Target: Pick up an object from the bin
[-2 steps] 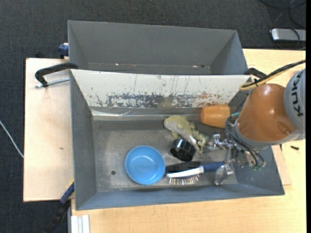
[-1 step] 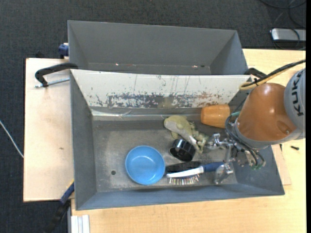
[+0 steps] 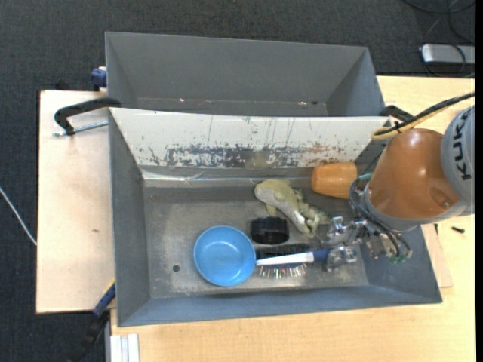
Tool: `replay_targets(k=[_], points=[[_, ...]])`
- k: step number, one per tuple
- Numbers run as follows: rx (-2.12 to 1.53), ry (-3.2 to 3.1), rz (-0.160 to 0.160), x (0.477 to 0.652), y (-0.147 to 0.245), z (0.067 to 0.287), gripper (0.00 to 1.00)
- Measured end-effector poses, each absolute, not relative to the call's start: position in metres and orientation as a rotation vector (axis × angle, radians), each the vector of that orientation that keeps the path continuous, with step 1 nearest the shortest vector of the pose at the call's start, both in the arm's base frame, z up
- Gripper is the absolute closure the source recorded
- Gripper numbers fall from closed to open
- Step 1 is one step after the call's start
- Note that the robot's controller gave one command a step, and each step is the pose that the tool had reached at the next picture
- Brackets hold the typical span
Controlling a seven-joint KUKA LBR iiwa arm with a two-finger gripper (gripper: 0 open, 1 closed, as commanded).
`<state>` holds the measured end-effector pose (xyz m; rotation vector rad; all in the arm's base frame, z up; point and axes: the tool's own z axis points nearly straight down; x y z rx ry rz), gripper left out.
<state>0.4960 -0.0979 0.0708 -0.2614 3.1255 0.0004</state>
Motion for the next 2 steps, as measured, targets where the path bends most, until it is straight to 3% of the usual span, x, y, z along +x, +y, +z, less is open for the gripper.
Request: replay_targets(k=[1, 2], points=[[-0.262, 3.125, -0.001, 0.497, -0.097, 0.086, 1.00], [-0.262, 3.123, -0.002, 0.499, -0.097, 0.129, 1.00]])
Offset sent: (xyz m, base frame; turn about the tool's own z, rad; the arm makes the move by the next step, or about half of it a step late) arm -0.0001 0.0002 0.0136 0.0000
